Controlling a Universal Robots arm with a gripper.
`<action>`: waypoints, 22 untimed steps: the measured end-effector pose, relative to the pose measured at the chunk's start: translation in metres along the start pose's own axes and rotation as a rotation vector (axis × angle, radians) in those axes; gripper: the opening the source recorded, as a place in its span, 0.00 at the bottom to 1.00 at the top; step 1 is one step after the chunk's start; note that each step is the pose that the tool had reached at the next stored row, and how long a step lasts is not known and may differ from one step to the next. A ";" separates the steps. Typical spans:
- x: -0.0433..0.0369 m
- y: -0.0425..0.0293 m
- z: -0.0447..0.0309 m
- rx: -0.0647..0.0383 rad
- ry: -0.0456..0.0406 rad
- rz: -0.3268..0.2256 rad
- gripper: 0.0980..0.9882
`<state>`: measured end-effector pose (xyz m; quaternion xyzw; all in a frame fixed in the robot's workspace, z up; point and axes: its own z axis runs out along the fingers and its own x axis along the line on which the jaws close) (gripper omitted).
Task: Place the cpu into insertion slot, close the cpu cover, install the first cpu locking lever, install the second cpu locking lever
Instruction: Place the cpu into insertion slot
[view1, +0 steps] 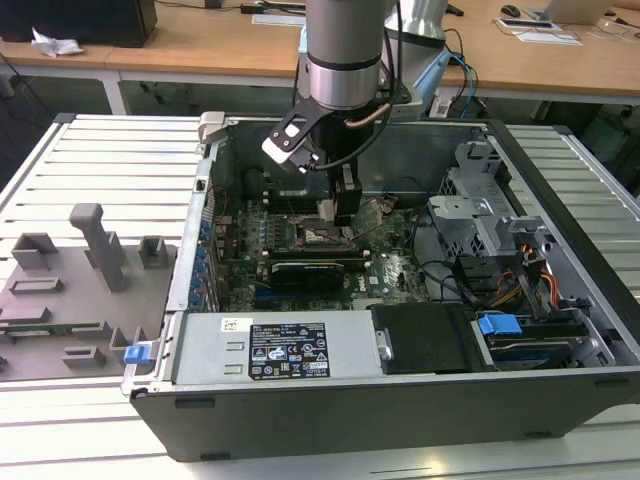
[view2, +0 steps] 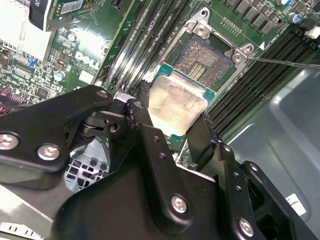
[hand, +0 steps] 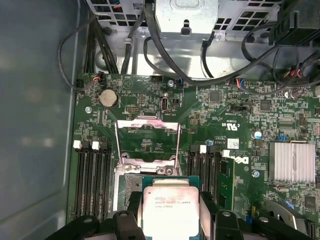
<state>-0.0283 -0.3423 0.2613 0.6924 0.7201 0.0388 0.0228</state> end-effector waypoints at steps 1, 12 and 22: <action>0.0000 0.0000 0.0005 0.000 0.0000 0.000 0.49; 0.0002 -0.0008 0.0079 0.002 -0.0061 0.000 0.49; 0.0060 -0.0007 0.0103 0.002 -0.0062 0.000 0.49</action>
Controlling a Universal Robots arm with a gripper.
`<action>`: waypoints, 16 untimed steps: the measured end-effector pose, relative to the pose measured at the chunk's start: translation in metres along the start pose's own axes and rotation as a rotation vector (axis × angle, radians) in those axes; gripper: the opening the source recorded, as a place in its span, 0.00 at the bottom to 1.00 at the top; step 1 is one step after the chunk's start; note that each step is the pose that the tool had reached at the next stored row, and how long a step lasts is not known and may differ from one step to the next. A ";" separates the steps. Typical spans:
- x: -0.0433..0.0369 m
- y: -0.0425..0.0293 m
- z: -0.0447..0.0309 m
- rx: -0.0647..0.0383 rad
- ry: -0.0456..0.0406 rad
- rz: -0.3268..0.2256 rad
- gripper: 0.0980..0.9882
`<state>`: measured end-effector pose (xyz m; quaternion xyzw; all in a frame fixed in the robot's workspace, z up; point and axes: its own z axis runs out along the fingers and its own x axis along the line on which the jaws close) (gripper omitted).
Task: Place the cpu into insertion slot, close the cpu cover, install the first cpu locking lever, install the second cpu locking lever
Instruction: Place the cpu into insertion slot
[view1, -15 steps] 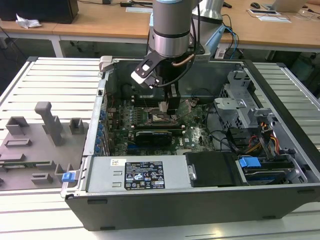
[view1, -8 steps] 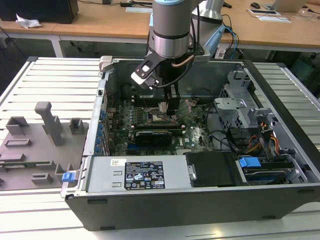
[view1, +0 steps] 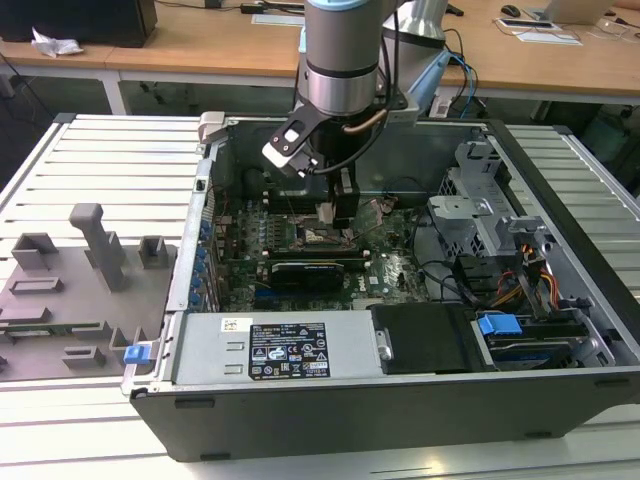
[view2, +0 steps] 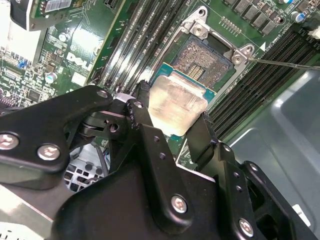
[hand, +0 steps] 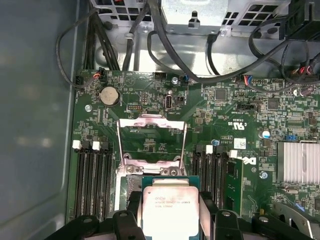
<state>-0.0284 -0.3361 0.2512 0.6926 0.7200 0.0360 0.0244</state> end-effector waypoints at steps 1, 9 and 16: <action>0.0003 0.0000 0.0003 0.000 -0.0001 0.000 0.49; 0.0040 -0.0002 0.0043 0.000 -0.0002 0.000 0.49; 0.0101 -0.0007 0.0099 0.000 -0.0011 0.013 0.49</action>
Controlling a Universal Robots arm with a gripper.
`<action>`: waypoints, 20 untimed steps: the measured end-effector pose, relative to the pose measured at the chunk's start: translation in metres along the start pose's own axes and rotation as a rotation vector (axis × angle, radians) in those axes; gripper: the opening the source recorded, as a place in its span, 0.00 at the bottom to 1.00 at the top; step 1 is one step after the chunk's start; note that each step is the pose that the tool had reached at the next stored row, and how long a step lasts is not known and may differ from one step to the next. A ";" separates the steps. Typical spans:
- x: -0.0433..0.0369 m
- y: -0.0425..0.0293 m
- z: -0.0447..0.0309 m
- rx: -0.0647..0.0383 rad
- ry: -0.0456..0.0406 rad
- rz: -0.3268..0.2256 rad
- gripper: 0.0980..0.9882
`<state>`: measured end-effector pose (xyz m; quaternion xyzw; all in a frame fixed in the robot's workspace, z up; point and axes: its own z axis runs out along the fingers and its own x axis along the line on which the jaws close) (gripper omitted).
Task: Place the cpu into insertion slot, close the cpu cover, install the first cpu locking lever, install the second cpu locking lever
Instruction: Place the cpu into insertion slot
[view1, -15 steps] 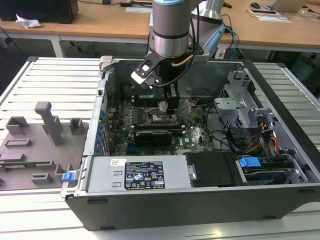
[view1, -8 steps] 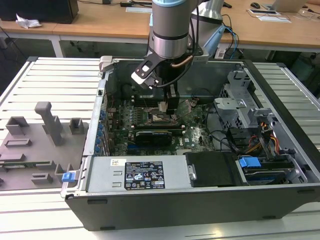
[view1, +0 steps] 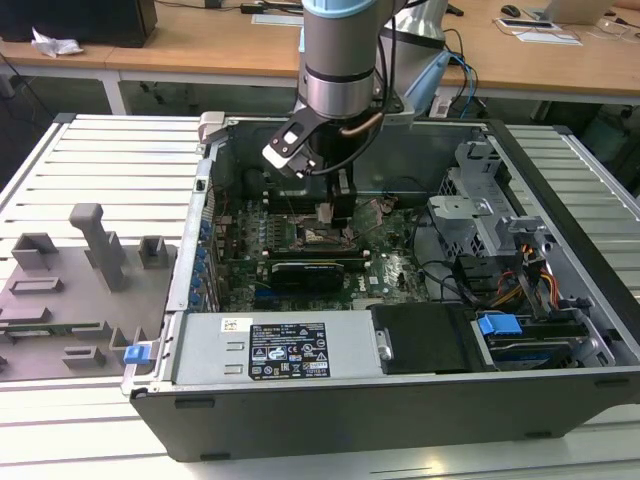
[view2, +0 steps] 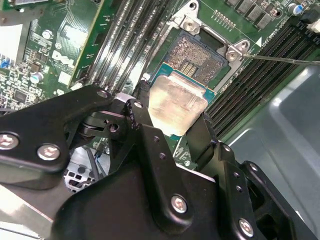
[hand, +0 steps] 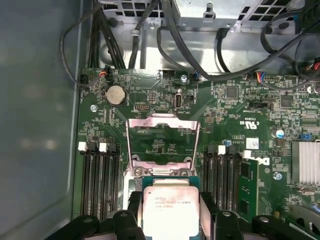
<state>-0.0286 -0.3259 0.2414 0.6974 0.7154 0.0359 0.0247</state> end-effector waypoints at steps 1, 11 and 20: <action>0.0000 -0.0011 0.0009 0.000 -0.0004 0.001 0.49; 0.0038 -0.0137 0.0128 -0.001 -0.0047 0.046 0.49; 0.0062 -0.0164 0.0295 -0.001 -0.0047 0.047 0.49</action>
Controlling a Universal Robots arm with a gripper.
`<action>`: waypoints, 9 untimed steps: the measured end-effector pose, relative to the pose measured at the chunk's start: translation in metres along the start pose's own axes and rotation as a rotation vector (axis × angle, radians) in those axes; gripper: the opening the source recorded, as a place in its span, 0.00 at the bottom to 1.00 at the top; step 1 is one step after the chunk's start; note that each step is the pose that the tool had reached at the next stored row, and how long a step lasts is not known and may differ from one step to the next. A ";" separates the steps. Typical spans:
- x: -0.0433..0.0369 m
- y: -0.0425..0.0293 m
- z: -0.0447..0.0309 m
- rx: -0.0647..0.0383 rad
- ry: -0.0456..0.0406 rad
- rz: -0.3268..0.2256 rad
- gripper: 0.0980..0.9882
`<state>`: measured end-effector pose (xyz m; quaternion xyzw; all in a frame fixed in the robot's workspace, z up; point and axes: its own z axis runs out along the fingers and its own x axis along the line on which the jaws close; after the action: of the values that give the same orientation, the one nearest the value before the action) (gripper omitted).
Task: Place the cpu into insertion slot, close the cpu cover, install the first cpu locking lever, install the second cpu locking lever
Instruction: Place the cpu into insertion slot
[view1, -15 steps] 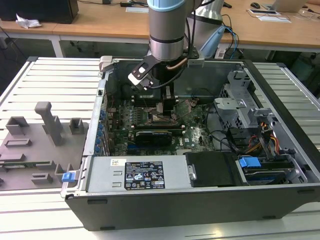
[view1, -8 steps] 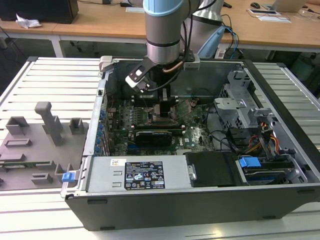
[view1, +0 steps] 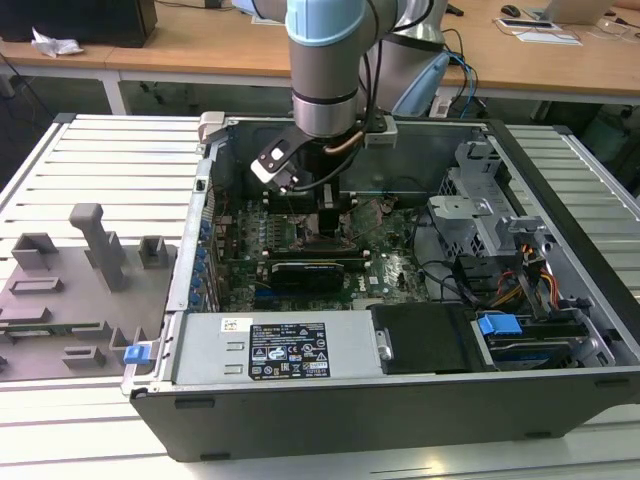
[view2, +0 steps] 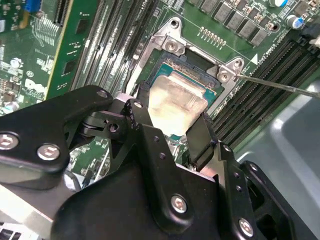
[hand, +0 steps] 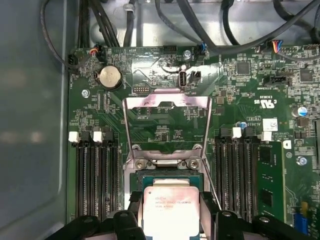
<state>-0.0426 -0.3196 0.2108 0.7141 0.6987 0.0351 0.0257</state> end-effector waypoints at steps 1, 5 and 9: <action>0.0000 -0.0015 0.0034 0.000 -0.0001 0.000 0.49; 0.0017 -0.0019 0.0069 0.000 0.0007 -0.009 0.49; 0.0024 -0.0021 0.0092 0.000 0.0011 -0.013 0.49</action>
<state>-0.0438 -0.3170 0.2015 0.7096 0.7032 0.0352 0.0255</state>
